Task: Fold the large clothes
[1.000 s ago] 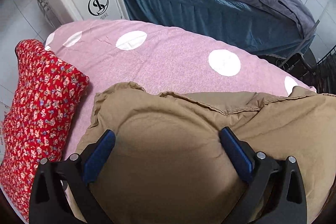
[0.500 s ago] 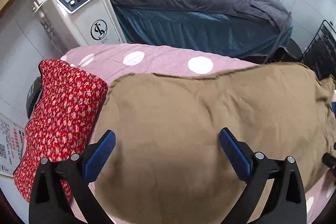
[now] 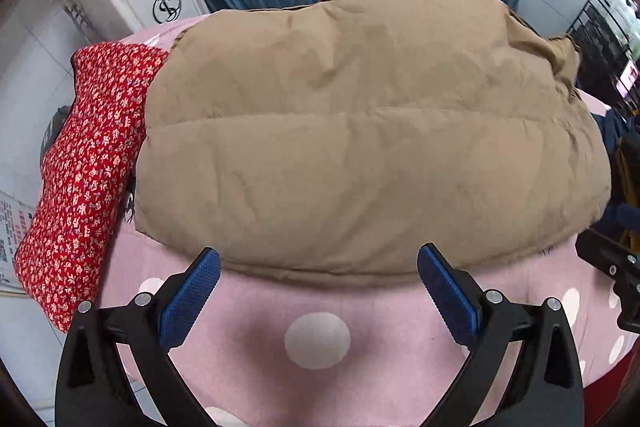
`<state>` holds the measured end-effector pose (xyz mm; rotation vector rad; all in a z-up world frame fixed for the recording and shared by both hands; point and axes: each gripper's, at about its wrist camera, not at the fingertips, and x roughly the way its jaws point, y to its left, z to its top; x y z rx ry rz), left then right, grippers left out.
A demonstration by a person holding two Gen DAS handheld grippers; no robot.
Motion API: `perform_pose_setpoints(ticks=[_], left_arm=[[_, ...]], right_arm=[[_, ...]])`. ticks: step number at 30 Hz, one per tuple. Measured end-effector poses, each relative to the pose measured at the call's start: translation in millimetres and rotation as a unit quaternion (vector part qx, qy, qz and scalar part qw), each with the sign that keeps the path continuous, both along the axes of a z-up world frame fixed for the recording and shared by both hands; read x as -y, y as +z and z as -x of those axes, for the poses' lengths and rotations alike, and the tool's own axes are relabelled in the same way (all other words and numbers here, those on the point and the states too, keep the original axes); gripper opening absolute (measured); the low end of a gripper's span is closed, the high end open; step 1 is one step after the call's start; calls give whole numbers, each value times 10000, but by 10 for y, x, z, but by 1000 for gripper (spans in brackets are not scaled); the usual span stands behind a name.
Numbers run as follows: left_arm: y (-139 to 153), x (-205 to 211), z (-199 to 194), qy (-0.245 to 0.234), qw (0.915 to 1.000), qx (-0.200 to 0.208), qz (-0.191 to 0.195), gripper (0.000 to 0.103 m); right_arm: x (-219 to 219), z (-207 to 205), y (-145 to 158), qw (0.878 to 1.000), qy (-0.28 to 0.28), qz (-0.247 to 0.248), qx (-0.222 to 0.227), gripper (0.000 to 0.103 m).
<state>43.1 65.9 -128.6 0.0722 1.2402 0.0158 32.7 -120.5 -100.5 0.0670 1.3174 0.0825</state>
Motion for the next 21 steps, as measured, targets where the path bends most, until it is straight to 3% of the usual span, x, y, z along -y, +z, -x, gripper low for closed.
perform_pose_setpoints(ticks=[4,11,21], left_arm=[[130,35,95,39,9999,11,-144,97],[160,42,210,54,9999,-119,-54,96],[259,79,275,32,9999,4,-118,97]], right_arm=[[-59,56,148,9997,104,147,150,98],[-84,92,298,9993,176,211,243,98],[-146,137,368,9990,213,246,308,98]])
